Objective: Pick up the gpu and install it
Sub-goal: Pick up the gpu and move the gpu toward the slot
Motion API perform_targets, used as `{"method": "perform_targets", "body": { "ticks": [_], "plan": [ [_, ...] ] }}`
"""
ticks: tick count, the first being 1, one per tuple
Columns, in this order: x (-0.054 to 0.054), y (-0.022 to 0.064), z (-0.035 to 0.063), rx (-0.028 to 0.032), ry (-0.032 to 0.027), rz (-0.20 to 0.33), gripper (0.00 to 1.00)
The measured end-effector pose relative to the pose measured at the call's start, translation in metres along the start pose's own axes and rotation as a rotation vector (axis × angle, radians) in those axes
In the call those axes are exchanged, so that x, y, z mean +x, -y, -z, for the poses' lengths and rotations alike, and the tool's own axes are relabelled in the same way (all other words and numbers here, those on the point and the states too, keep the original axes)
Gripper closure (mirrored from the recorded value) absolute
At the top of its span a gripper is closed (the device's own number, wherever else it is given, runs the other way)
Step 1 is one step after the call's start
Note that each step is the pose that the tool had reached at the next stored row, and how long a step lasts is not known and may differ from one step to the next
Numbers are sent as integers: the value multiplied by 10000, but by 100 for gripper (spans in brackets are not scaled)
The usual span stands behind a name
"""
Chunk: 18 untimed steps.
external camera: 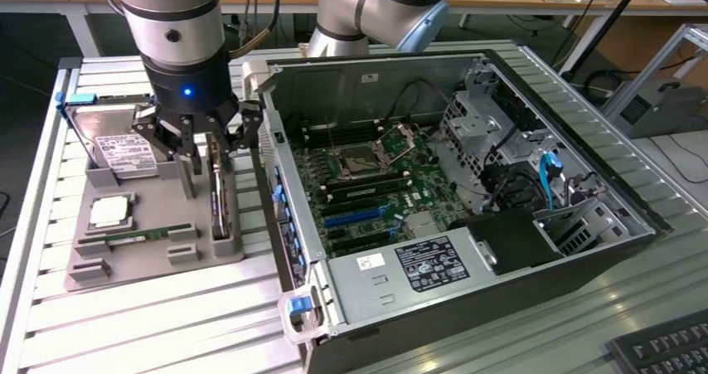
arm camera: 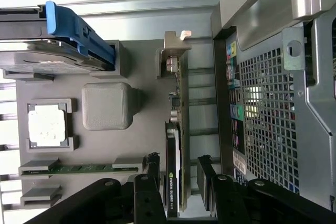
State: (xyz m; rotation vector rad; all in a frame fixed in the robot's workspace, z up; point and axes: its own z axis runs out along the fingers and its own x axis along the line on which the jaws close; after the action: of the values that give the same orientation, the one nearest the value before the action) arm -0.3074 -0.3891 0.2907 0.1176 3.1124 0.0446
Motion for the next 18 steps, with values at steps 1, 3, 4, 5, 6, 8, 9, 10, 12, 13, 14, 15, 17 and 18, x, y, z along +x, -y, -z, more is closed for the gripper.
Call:
{"method": "perform_targets", "body": {
  "ticks": [1, 3, 4, 5, 6, 8, 9, 10, 12, 13, 14, 15, 17, 18],
  "plan": [
    [0, 0, -2, 0, 0, 0, 58],
    [0, 0, -6, 0, 1, 0, 58],
    [0, 0, -9, 0, 0, 0, 58],
    [0, 0, -11, 0, 0, 0, 58],
    [0, 0, -13, 0, 0, 0, 58],
    [0, 0, -17, 0, 0, 0, 58],
    [0, 1, -20, 0, 1, 0, 58],
    [0, 1, -22, 0, 1, 0, 58],
    [1, 1, -26, 0, 0, 0, 58],
    [1, 1, -28, 1, 0, 0, 58],
    [1, 1, -30, 0, 1, 0, 58],
    [1, 1, -33, 0, 1, 0, 58],
    [1, 1, -38, 0, 1, 0, 58],
    [1, 1, -40, 0, 0, 0, 58]
  ]
}}
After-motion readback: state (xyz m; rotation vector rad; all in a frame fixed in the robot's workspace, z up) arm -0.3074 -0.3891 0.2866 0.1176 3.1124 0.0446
